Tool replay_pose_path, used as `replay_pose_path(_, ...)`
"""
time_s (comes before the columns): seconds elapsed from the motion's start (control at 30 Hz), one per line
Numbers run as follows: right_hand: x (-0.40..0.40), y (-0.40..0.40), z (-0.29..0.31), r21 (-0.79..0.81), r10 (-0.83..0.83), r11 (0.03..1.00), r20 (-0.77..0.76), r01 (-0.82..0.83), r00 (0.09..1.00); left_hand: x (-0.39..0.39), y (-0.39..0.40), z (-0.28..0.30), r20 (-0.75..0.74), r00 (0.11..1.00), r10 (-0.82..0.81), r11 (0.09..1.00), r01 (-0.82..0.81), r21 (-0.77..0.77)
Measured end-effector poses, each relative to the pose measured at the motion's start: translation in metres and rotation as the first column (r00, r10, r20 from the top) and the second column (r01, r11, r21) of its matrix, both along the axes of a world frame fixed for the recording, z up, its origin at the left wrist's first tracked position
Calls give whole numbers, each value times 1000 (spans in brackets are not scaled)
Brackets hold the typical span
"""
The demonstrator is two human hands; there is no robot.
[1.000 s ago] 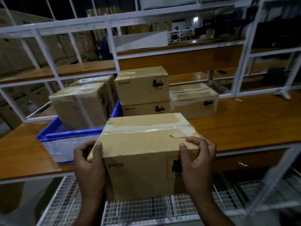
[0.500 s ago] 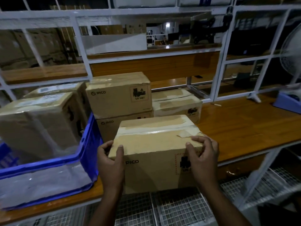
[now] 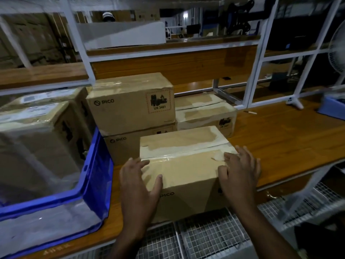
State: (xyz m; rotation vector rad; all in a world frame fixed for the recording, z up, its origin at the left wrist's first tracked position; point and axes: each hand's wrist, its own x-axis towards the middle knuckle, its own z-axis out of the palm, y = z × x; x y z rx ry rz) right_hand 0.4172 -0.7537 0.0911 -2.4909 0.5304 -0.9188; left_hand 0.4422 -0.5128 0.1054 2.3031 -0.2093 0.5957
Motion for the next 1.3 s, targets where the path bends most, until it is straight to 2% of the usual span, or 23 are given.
replay_pose_path(0.07,7,4,6,-97,87,991,-22,-89,996,4,-5,4,54,995,-86,986,77,148)
replay_pose_path(0.17,11,9,4,-127,175,976,-21,-177,984,4,-18,4,8,986,-169,953,162,255)
replay_pose_path(0.27,11,7,-3,-153,187,972,43,-179,981,6,-25,0,43,988,-149,936,126,329)
replay_pose_path(0.33,14,3,1,-167,189,969,26,-182,982,10,-24,2,26,992,-124,930,107,350)
replay_pose_path(0.4,24,-2,14,-195,169,966,-22,-170,985,16,-27,12,-11,995,-97,919,94,382)
replay_pose_path(0.57,71,-1,35,-341,74,925,-264,-165,962,50,-54,34,-95,995,-4,874,50,483)
replay_pose_path(0.67,78,6,32,-344,135,910,-282,-232,950,60,-63,27,-97,995,-18,891,60,450)
replay_pose_path(0.73,75,6,30,-362,202,886,-262,-291,943,61,-62,21,-120,990,-79,857,129,498)
replay_pose_path(0.83,74,4,32,-302,364,828,-352,-473,862,67,-59,18,-220,964,-152,777,254,576)
replay_pose_path(0.9,77,3,35,-244,424,802,-411,-546,807,72,-57,17,-267,950,-160,765,290,575)
replay_pose_path(1.0,86,6,41,-272,401,795,-435,-543,806,79,-57,16,-258,953,-161,773,284,567)
replay_pose_path(1.13,93,16,40,-269,367,828,-403,-492,838,87,-63,18,-136,979,-151,835,200,513)
replay_pose_path(1.2,94,17,32,-243,379,835,-398,-495,835,90,-64,14,-172,975,-139,822,210,530)
replay_pose_path(1.3,96,15,27,-195,336,872,-430,-450,838,94,-61,10,-310,948,-67,789,240,565)
